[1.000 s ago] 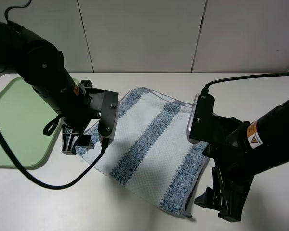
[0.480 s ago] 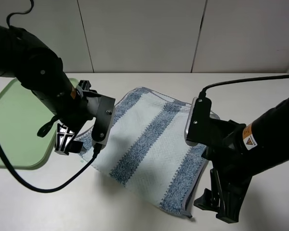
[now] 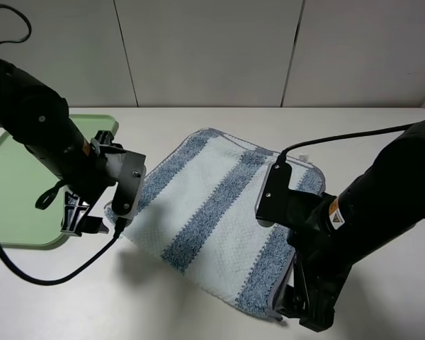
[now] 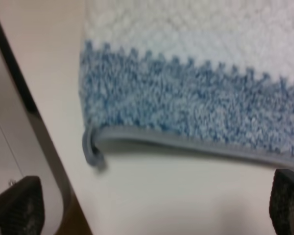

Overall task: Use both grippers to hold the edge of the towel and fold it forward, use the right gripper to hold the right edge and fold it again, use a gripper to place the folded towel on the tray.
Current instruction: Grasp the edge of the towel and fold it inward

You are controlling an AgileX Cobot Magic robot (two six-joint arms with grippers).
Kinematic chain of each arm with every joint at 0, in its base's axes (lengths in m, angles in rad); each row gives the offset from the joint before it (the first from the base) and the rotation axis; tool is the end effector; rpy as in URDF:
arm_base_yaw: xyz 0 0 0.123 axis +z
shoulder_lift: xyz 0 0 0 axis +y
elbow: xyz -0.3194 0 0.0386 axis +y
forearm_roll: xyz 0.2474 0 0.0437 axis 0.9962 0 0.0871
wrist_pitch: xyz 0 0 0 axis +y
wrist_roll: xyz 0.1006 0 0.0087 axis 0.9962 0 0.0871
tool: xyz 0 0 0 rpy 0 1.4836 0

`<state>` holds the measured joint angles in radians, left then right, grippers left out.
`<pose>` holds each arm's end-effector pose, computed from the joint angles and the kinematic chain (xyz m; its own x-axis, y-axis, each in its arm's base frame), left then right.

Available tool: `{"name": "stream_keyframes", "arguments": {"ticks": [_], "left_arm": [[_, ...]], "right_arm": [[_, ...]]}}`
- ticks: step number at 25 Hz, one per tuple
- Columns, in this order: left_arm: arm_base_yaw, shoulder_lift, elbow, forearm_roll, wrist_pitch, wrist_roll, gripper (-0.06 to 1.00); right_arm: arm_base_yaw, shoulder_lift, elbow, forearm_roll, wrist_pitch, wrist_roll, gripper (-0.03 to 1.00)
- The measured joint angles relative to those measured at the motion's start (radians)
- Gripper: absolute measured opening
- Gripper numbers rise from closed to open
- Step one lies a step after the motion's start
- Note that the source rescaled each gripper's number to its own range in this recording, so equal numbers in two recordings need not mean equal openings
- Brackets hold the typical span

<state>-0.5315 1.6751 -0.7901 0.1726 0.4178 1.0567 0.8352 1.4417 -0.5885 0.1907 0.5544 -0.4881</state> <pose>0.2601 -0.1448 0.1786 0.1728 0.9830 -0.0619 0.9248 -0.1403 0.3535 0.1390 0.1687 0.1899 -0.3733 -0.8866 -0.2731 -0.9226 0.3856 0.0097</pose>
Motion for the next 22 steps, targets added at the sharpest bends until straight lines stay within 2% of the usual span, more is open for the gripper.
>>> {"name": "stream_keyframes", "arguments": {"ticks": [5, 7, 13, 22], "left_arm": [[0.019, 0.000, 0.030, -0.023, -0.041, 0.190, 0.95], [0.021, 0.001, 0.038, -0.023, -0.067, 0.227, 0.95], [0.021, 0.065, 0.041, -0.042, -0.095, 0.256, 0.95], [0.021, 0.170, 0.040, -0.046, -0.116, 0.307, 0.92]], "right_arm": [[0.082, 0.035, 0.000, 0.007, -0.044, 0.011, 1.00], [0.119, 0.065, 0.000, 0.007, -0.060, 0.023, 1.00], [0.183, 0.128, -0.001, 0.007, -0.101, 0.040, 1.00], [0.186, 0.163, -0.001, 0.008, -0.171, 0.094, 1.00]]}}
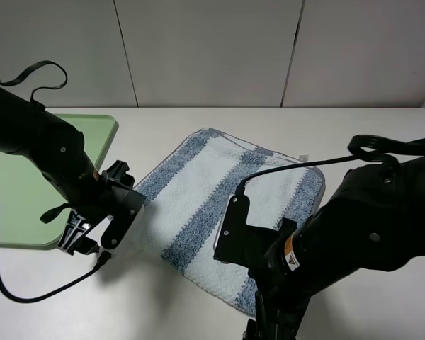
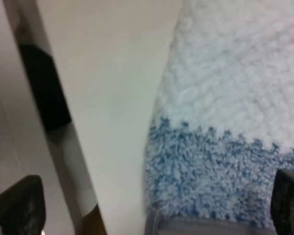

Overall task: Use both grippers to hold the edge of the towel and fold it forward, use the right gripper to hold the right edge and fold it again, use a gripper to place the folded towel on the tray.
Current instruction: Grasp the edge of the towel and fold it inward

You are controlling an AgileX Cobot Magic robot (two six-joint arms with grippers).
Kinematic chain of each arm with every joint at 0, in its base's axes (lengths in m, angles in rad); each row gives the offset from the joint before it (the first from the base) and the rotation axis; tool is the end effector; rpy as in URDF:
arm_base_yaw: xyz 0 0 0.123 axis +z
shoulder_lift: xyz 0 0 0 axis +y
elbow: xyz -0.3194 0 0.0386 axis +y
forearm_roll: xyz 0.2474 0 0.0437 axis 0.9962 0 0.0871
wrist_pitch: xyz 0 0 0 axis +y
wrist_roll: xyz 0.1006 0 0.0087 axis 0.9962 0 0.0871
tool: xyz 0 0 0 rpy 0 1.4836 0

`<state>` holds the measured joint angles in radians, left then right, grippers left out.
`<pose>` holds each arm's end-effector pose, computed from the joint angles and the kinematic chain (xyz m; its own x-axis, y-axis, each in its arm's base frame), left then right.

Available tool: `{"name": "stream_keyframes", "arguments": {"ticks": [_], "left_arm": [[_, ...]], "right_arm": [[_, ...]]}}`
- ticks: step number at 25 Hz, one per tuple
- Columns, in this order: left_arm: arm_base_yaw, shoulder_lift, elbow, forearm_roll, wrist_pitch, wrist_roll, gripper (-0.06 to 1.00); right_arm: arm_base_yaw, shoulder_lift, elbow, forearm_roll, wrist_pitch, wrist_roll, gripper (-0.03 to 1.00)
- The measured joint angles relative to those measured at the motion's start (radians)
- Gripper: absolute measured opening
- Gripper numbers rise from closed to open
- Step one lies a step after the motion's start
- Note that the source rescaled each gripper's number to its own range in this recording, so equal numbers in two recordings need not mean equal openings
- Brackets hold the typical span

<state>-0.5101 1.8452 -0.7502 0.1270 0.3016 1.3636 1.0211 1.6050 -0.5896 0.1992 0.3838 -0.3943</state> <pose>0.2655 -0.1442 0.1226 0.4053 0.9141 0.0138 0.8805 -0.3944 0.2628 0.1208 0.2115 0.1565 -0.3144 -0.9096 -0.2717 -0.9464 0.3225 0.0154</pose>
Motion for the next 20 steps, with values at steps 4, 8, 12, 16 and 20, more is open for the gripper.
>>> {"name": "stream_keyframes", "arguments": {"ticks": [4, 8, 12, 16, 20], "left_arm": [[0.000, 0.009, -0.002, -0.003, -0.003, 0.042, 0.92], [0.000, 0.010, -0.004, -0.008, -0.003, 0.054, 0.92], [0.000, 0.010, -0.004, -0.009, -0.002, 0.056, 0.91], [0.000, 0.010, -0.004, -0.010, -0.002, 0.057, 0.89], [0.000, 0.010, -0.004, -0.010, -0.002, 0.057, 0.89]], "right_arm": [[0.000, 0.043, -0.001, -0.001, -0.024, 0.032, 1.00], [0.000, 0.083, -0.001, -0.002, -0.049, 0.050, 1.00], [0.000, 0.121, -0.001, -0.002, -0.071, 0.051, 1.00], [0.000, 0.147, -0.002, -0.003, -0.100, 0.059, 1.00], [0.000, 0.171, -0.002, -0.004, -0.120, 0.077, 1.00]]}}
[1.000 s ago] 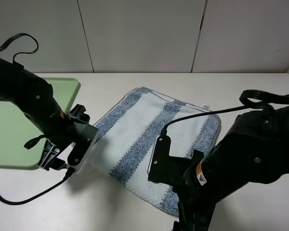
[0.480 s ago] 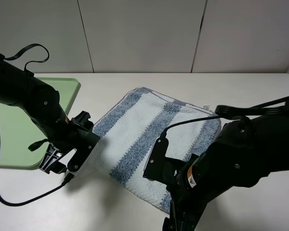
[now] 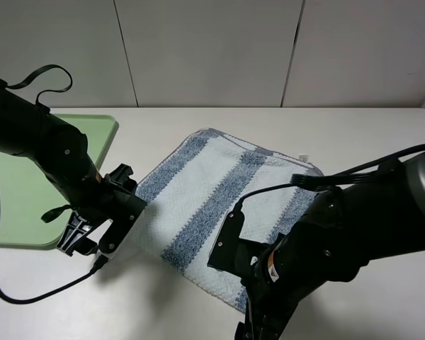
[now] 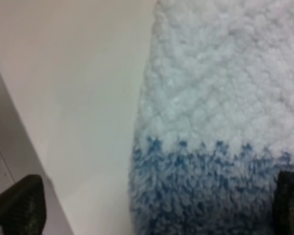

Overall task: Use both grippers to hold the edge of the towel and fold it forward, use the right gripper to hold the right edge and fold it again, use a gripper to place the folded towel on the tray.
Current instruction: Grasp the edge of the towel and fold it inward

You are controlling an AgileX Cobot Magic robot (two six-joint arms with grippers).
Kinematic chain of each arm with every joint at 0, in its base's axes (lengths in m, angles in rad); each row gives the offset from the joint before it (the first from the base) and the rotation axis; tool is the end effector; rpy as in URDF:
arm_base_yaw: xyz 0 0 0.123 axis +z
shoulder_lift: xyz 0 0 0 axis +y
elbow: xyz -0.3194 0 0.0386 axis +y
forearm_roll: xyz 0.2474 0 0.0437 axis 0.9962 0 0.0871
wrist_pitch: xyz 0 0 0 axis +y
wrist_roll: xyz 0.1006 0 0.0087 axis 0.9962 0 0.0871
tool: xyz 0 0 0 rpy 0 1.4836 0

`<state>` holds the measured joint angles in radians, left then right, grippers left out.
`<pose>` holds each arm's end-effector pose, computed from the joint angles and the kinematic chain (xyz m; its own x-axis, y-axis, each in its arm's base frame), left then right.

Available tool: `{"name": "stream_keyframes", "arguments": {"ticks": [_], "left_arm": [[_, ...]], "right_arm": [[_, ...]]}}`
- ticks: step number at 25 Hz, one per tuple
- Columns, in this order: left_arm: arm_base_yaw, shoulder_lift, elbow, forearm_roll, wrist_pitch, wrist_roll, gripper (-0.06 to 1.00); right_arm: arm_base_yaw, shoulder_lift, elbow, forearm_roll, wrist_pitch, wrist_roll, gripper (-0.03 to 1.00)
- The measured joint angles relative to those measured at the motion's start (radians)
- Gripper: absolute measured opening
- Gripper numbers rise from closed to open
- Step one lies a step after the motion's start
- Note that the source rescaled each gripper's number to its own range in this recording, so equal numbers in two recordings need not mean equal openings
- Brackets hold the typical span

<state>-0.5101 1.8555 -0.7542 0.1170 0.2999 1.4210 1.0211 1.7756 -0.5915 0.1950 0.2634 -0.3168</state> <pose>0.2665 -0.1451 0.1203 0.4479 0.8938 0.0236 0.8613 -0.4384 0.2569 0.1304 0.2226 0.1167 -0.3964 -0.8918 -0.2182 -0.9155 0.4017 0.0215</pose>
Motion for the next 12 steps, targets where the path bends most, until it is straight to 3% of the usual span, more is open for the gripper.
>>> {"name": "stream_keyframes", "arguments": {"ticks": [6, 12], "left_arm": [[0.000, 0.000, 0.000, 0.000, -0.004, 0.001, 0.88], [0.000, 0.000, 0.000, -0.005, -0.021, 0.001, 0.86]], "right_arm": [[0.000, 0.000, 0.000, 0.000, -0.008, 0.029, 0.98], [0.000, 0.007, 0.000, -0.015, -0.026, 0.029, 0.67]]}}
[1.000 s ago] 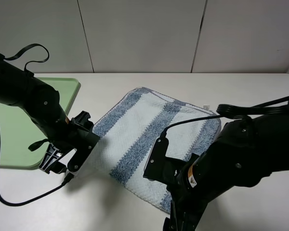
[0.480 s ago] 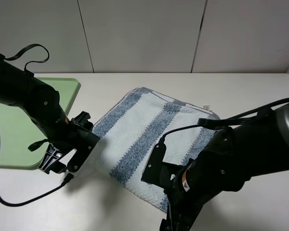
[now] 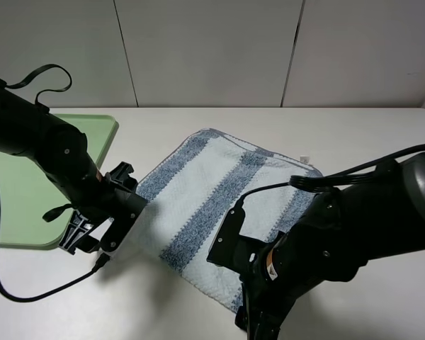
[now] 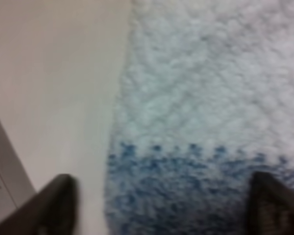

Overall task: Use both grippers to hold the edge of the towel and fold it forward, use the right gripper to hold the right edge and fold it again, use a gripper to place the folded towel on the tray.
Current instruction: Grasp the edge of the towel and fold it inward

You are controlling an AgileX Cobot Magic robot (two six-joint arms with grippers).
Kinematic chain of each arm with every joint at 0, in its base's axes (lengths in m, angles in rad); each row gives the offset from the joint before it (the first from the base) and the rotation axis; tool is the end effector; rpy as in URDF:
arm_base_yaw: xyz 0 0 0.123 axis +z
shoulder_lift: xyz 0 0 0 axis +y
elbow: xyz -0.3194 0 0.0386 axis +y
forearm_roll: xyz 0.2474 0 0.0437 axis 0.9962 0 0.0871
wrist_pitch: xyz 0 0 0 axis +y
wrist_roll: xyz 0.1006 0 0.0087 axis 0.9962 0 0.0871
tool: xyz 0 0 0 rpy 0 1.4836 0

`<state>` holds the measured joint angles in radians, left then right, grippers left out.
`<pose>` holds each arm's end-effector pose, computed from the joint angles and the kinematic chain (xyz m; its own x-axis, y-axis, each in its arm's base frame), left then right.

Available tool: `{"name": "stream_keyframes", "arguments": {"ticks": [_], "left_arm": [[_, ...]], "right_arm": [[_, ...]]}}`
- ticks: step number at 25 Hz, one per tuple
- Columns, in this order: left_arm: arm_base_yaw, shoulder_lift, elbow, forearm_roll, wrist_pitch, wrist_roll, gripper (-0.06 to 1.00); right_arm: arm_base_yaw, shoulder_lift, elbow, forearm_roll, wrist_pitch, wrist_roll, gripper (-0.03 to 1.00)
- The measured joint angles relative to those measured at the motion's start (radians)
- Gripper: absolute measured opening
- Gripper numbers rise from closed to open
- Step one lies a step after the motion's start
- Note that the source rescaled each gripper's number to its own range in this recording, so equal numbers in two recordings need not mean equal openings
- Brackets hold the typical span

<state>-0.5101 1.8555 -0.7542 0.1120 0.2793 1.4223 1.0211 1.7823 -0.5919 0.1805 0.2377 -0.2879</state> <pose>0.2680 -0.1464 0.1208 0.4460 0.8948 0.0184 0.8578 -0.4332 0.2764 0.1324 0.2244 0.1155 -0.4089 -0.8819 -0.2346 -0.9086 0.4174 0.0149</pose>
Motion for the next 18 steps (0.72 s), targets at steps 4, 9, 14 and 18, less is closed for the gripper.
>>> {"name": "stream_keyframes", "arguments": {"ticks": [4, 9, 14, 18], "left_arm": [[0.000, 0.001, 0.000, 0.000, -0.006, 0.000, 0.76], [0.000, 0.009, 0.000, 0.000, -0.023, 0.000, 0.49], [0.000, 0.014, 0.000, 0.000, -0.026, 0.000, 0.17], [0.000, 0.017, 0.000, 0.001, -0.028, 0.000, 0.02]], "right_arm": [[0.000, 0.001, -0.003, 0.000, -0.002, 0.000, 0.49], [0.000, 0.001, -0.003, 0.001, -0.002, 0.011, 0.39], [0.000, 0.001, -0.003, 0.003, -0.002, 0.027, 0.39], [0.000, 0.001, -0.003, 0.002, -0.002, 0.029, 0.17]]}}
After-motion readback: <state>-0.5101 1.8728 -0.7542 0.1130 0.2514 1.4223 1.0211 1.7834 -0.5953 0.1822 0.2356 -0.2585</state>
